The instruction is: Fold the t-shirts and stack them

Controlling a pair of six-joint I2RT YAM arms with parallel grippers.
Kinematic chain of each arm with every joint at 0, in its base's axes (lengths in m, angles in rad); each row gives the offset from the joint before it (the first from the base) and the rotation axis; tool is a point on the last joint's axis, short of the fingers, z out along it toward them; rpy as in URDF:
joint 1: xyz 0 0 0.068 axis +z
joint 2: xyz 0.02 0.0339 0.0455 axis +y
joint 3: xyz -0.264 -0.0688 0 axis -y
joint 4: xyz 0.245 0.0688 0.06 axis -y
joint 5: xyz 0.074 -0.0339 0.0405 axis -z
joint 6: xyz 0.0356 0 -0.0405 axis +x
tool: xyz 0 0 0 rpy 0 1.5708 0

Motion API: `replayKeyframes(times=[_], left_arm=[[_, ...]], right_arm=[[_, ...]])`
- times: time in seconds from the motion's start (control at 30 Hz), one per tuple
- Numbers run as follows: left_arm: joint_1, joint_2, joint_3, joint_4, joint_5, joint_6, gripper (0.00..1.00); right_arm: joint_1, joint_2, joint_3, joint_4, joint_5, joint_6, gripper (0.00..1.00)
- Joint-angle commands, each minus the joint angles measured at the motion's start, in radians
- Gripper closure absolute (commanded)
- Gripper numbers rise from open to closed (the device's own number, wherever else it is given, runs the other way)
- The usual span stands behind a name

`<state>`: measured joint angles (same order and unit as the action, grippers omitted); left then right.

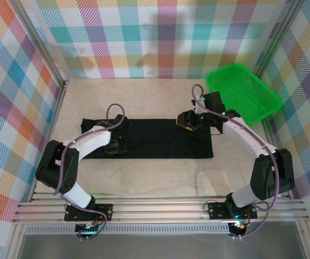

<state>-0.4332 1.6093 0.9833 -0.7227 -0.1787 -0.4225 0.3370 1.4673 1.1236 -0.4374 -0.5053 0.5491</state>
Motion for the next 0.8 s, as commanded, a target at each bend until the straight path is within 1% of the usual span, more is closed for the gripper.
replayKeyframes(times=[0.0, 0.2, 0.33, 0.53, 0.63, 0.77], left_arm=[[-0.007, 0.020, 0.012, -0.008, -0.018, 0.059, 0.67], [-0.006, 0.041, 0.007, 0.012, -0.015, 0.090, 0.65], [-0.007, 0.086, 0.023, 0.021, -0.018, 0.095, 0.69], [-0.006, 0.105, 0.038, 0.032, -0.057, 0.091, 0.81], [-0.007, 0.087, 0.057, 0.025, -0.067, 0.090, 0.89], [-0.007, 0.057, 0.094, -0.023, -0.060, 0.068, 0.96]], right_arm=[[-0.005, -0.035, -0.018, 0.046, -0.047, 0.040, 0.51], [-0.004, -0.027, -0.015, 0.049, -0.033, 0.055, 0.51], [-0.004, -0.016, -0.007, 0.047, -0.031, 0.055, 0.51], [-0.005, -0.017, -0.013, 0.043, -0.022, 0.058, 0.52], [-0.004, -0.021, -0.019, 0.040, -0.022, 0.058, 0.52], [-0.005, -0.024, -0.028, 0.037, -0.022, 0.055, 0.52]])
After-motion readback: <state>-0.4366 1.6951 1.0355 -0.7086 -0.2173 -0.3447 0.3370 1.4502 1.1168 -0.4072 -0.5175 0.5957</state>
